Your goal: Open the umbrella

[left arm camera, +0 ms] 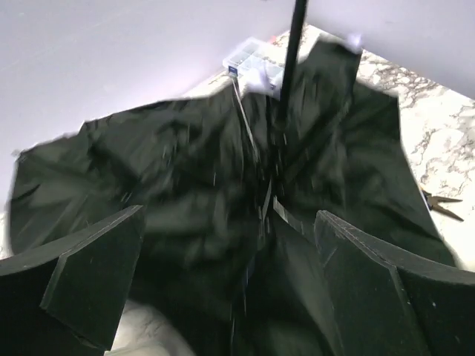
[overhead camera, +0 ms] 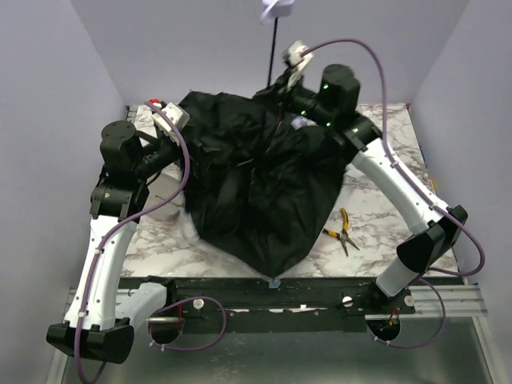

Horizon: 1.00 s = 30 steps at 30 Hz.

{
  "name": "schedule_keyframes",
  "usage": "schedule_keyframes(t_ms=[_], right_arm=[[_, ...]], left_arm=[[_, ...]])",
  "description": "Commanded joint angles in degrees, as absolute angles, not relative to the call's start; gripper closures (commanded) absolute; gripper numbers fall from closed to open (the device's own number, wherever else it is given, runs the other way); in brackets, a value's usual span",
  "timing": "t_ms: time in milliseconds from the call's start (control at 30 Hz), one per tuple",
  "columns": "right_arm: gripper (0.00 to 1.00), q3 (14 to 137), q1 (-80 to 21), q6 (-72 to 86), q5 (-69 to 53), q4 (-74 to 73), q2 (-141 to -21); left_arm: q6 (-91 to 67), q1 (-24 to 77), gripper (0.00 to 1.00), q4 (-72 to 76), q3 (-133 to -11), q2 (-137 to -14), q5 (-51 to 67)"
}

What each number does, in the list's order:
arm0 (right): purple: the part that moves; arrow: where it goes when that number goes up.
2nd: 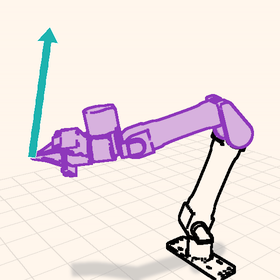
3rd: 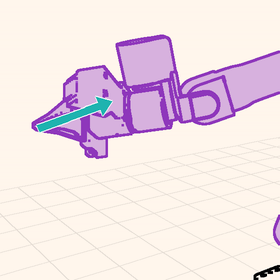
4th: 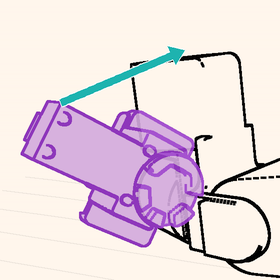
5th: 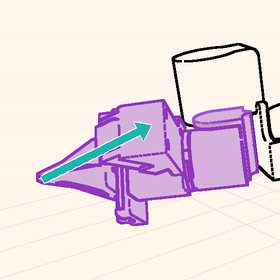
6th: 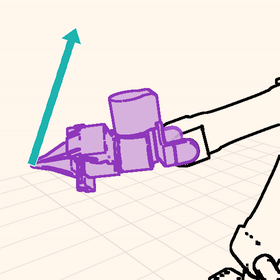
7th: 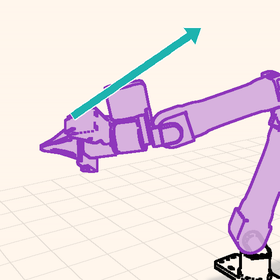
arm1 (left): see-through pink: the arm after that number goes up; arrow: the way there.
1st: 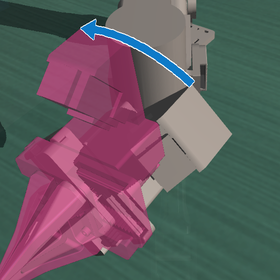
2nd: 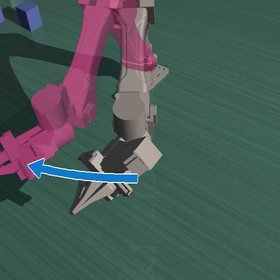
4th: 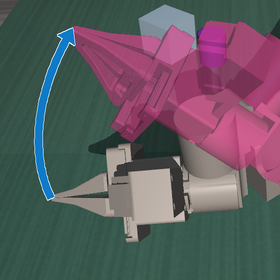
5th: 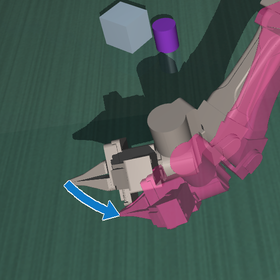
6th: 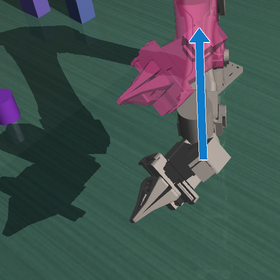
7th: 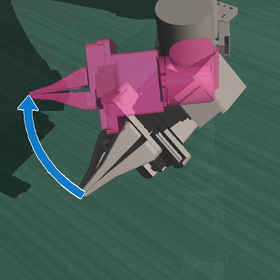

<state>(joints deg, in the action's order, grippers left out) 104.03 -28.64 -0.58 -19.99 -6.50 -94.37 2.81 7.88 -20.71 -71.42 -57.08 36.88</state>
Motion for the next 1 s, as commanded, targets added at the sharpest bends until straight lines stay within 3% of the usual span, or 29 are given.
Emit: schedule_keyframes(t_ms=[0,67,133,300,533,800,967], right_arm=[[1.0,105.68,-28.49,-4.64,-15.22,-6.91,-90.61],[1.0,108.08,-21.76,-4.07,-14.81,-6.28,-91.58],[1.0,108.27,-21.43,-3.97,-15.74,-6.91,-91.04],[1.0,101.65,-36.17,0.63,-17.94,-8.75,-87.33],[1.0,95.65,-36.21,-2.44,-13.35,-0.81,-83.84],[1.0,87.89,-36.21,1.12,-19.94,13.81,-80.39],[1.0,87.59,-36.21,2.23,-21.02,18.78,-80.15]], left_arm=[[5.72,7.69,0.01,-22.51,-70.09,-53.59,38.25],[7.1,7.73,0.02,-23.57,-69.37,-51.93,38.21],[9.4,7.81,0.01,-24.63,-68.58,-50.6,40.3],[8.15,10.0,0.02,-21.84,-66.77,-49.92,42.43],[9.56,15.35,0.18,-21.74,-67.94,-53.12,37.79],[11.22,21.92,0.24,-14.37,-68.96,-59.02,31.61],[11.78,24.85,0.22,-8.87,-72.92,-64.71,27.84]])
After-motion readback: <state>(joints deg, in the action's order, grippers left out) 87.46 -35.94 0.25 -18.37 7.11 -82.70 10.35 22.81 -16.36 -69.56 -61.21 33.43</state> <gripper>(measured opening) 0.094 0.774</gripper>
